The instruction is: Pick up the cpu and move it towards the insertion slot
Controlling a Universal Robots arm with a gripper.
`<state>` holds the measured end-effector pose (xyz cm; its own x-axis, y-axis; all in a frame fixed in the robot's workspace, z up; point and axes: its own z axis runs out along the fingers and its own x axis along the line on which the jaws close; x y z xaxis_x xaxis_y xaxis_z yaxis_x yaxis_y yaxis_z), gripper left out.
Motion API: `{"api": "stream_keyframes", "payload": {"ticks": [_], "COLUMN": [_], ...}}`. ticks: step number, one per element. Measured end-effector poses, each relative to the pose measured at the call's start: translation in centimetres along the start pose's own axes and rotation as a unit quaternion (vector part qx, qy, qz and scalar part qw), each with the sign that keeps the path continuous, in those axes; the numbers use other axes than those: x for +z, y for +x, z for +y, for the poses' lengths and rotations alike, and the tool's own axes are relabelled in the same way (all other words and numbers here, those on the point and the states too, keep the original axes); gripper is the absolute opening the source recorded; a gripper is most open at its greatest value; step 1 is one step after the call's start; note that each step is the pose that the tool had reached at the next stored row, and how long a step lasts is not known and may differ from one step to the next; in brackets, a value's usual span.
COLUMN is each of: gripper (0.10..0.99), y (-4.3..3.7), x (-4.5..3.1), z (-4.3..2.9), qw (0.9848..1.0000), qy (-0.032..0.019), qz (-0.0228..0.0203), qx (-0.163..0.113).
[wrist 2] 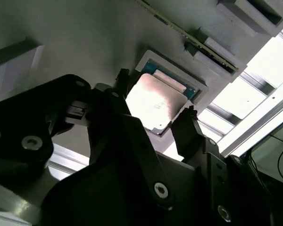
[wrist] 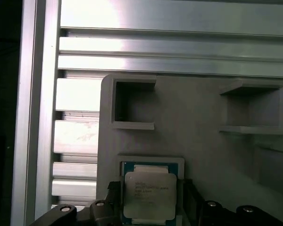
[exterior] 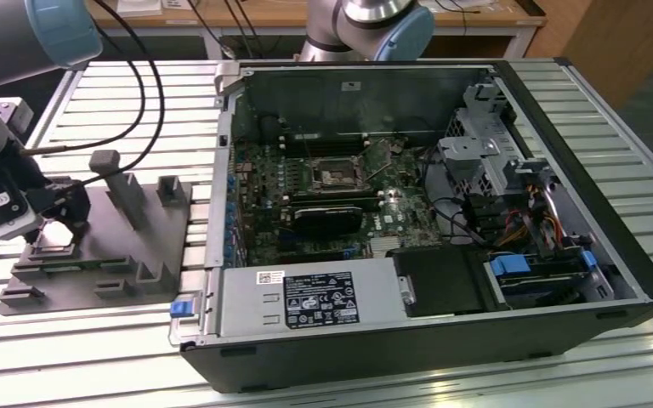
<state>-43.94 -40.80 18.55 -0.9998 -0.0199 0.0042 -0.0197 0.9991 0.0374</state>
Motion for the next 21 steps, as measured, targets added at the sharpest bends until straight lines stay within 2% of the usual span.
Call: {"api": "stream_keyframes", "payload": {"ticks": [1, 2, 17, 19, 20, 21], "gripper": [0.686, 0.62, 0.62, 0.604, 0.545, 0.545], "y": [0.0, 0.0, 0.31, 0.31, 0.31, 0.31], "x": [0.0, 0.02, 0.31, 0.34, 0.35, 0.35], "z": [0.0, 0.0, -0.03, -0.03, -0.03, -0.03], "qw": [1.0, 1.0, 1.0, 1.0, 1.0, 1.0], "qy": [-0.0002, -0.0005, -0.0008, -0.0007, -0.0007, -0.0008], "qz": [0.0, -0.0001, 0.0, 0.0001, 0.0001, 0.0], "qx": [0.0, 0.0, -0.001, -0.001, -0.001, -0.001]}}
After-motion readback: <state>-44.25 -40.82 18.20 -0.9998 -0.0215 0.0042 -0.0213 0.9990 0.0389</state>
